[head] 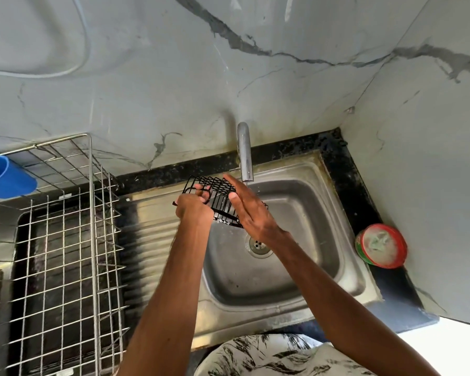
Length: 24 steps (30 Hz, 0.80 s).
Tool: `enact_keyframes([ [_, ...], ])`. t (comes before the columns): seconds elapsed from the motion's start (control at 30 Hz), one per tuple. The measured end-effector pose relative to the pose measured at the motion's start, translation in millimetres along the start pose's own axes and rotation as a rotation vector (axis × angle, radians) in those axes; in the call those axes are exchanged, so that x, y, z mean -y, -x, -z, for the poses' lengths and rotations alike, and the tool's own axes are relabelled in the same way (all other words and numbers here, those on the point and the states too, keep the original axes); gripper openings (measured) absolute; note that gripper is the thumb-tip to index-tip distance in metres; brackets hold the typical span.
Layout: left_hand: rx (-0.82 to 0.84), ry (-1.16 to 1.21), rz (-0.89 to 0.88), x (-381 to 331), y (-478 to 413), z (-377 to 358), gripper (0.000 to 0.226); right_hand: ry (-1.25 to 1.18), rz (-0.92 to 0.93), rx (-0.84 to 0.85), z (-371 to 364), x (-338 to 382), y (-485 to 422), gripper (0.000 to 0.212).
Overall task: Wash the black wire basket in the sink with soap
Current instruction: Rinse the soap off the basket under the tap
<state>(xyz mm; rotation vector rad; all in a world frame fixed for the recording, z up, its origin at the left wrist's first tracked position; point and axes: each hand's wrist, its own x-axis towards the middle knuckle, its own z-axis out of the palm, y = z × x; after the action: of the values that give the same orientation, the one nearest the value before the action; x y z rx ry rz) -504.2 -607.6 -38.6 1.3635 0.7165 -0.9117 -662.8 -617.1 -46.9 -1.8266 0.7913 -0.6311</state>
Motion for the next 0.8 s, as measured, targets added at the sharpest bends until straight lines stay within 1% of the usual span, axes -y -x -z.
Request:
enact_keyframes([
  [0.03, 0.006, 0.014, 0.0, 1, -1, 3, 0.043, 0.009, 0.033, -0.016, 1, -13, 5, 0.048],
  [0.1, 0.001, 0.032, 0.012, 5, -5, 9, 0.044, -0.057, -0.073, -0.041, 3, -38, 15, 0.044],
  [0.2, 0.093, -0.022, 0.028, 9, -4, 22, 0.045, -0.074, -0.236, -0.005, 9, -70, 31, 0.044],
  [0.23, 0.108, -0.031, 0.02, 9, -2, 24, 0.044, -0.067, -0.304, 0.014, 11, -77, 33, 0.047],
  [0.3, 0.149, 0.003, -0.005, 8, 1, 31, 0.043, -0.065, -0.467, 0.056, 18, -84, 31, 0.06],
  [0.4, 0.314, -0.001, 0.021, 2, -1, 46, 0.054, -0.088, -0.657, 0.089, 29, -100, 20, 0.074],
  [0.43, 0.374, -0.005, 0.036, -2, -3, 52, 0.058, -0.138, -0.695, 0.108, 34, -103, 15, 0.079],
  [0.47, 0.432, -0.018, 0.042, -6, -5, 56, 0.056, -0.237, -0.738, 0.132, 39, -105, 10, 0.08],
  [0.53, 0.525, -0.036, 0.067, -12, -12, 62, 0.042, -0.488, -0.844, 0.163, 47, -110, 5, 0.072],
  [0.57, 0.565, -0.028, 0.098, -14, -14, 64, 0.037, -0.569, -0.888, 0.17, 51, -110, 3, 0.072],
  [0.63, 0.621, -0.013, 0.155, -18, -19, 67, 0.033, -0.652, -0.925, 0.176, 60, -109, 2, 0.078],
  [0.7, 0.623, -0.089, 0.142, -24, -19, 69, 0.031, -0.697, -0.919, 0.182, 65, -111, 5, 0.077],
  [0.77, 0.553, -0.248, 0.043, -24, -11, 67, 0.032, -0.737, -0.905, 0.168, 68, -113, 10, 0.07],
  [0.8, 0.496, -0.345, -0.036, -22, -8, 66, 0.032, -0.75, -0.89, 0.15, 69, -111, 13, 0.065],
])
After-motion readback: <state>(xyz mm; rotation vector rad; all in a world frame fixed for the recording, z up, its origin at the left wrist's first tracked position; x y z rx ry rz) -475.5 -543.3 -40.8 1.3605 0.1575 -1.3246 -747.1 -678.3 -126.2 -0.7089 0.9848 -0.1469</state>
